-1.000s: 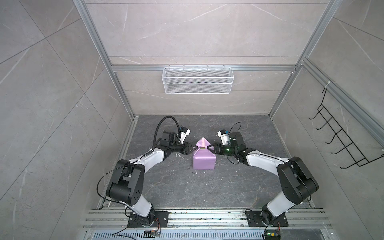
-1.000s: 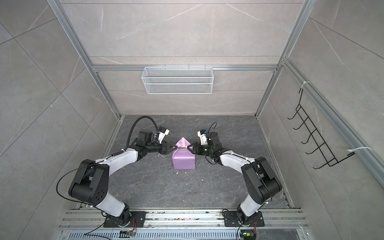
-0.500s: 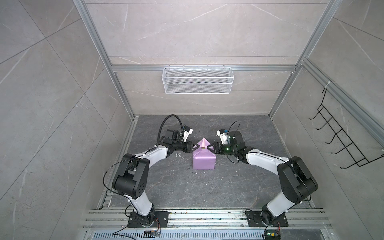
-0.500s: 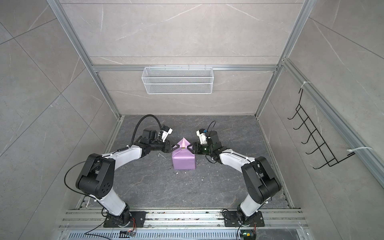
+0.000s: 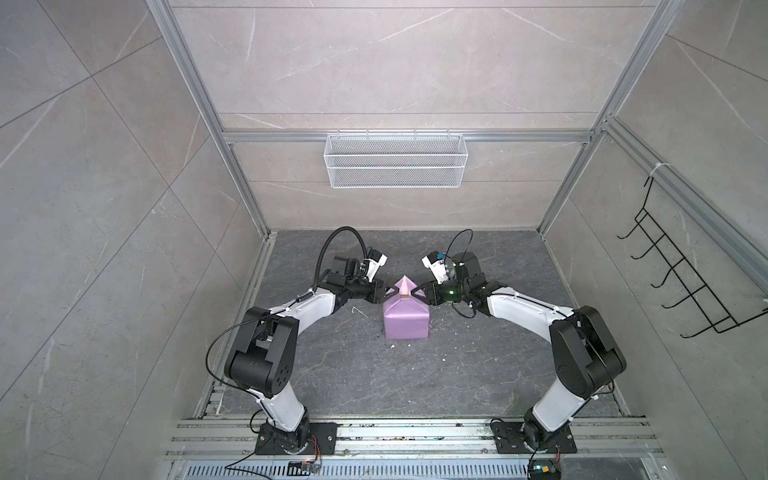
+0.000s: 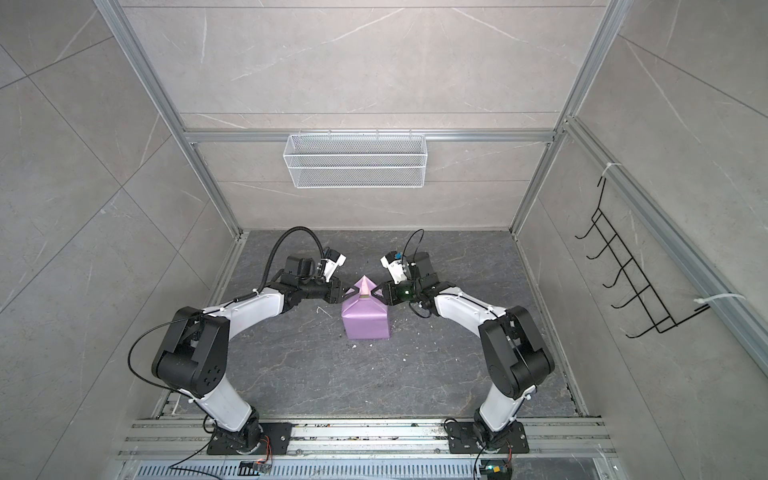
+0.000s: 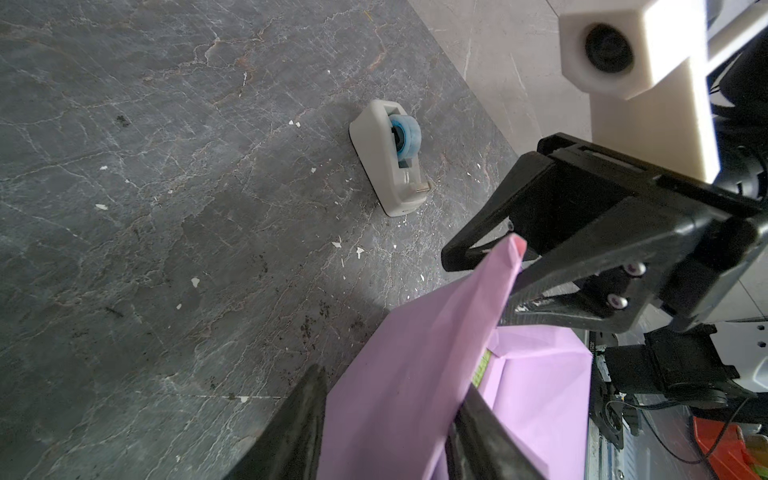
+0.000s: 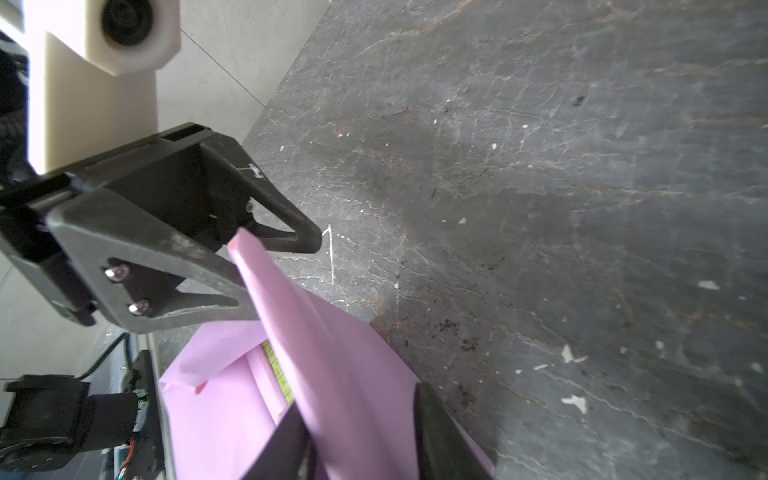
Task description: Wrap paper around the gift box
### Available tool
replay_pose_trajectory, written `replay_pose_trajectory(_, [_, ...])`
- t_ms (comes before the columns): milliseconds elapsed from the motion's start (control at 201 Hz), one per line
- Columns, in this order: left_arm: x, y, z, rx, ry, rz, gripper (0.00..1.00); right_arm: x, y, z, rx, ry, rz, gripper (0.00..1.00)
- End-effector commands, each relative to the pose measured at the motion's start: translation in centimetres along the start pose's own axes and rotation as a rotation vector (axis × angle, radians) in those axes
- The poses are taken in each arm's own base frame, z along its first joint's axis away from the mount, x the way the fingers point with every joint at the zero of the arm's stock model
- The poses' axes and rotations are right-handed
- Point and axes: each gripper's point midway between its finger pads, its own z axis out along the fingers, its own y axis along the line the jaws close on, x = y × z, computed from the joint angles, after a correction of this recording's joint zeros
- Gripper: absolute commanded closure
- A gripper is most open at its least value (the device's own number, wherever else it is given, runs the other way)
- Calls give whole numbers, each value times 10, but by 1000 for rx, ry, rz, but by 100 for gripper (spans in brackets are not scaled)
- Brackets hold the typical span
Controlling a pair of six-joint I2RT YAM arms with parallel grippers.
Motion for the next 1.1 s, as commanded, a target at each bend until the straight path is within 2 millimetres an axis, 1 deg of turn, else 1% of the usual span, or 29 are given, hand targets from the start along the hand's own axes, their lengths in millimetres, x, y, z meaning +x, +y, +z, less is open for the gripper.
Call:
replay_pose_trajectory(0, [-9, -5, 1, 20, -9, 40, 53, -1, 8, 4, -57, 22, -55, 65])
replay_pose_trajectory(199, [-8, -5, 2, 28, -4, 40, 54, -4, 8, 6, -72, 26, -91, 70])
replay_pose_trajectory(393, [-10, -6, 2, 31, 1, 44, 59, -8, 10, 6, -97, 34, -127, 75])
replay_pose_trajectory(528, [-12, -7, 2, 33, -1, 44, 60, -9, 12, 8, -118, 51, -152, 79])
replay_pose_trajectory(687, [-12, -7, 2, 33, -1, 44, 60, -10, 12, 10, -136, 65, -169, 86])
replay_pose_trajectory(876, [-18, -10, 0, 41, -7, 58, 60, -14, 13, 10, -154, 67, -189, 94])
replay_pose_trajectory(996, [-22, -12, 0, 44, -7, 70, 60, -15, 12, 9, -162, 74, -189, 94])
replay_pose_trajectory(1095, [-27, -15, -1, 56, -11, 81, 60, -15, 10, 9, -165, 75, -186, 92])
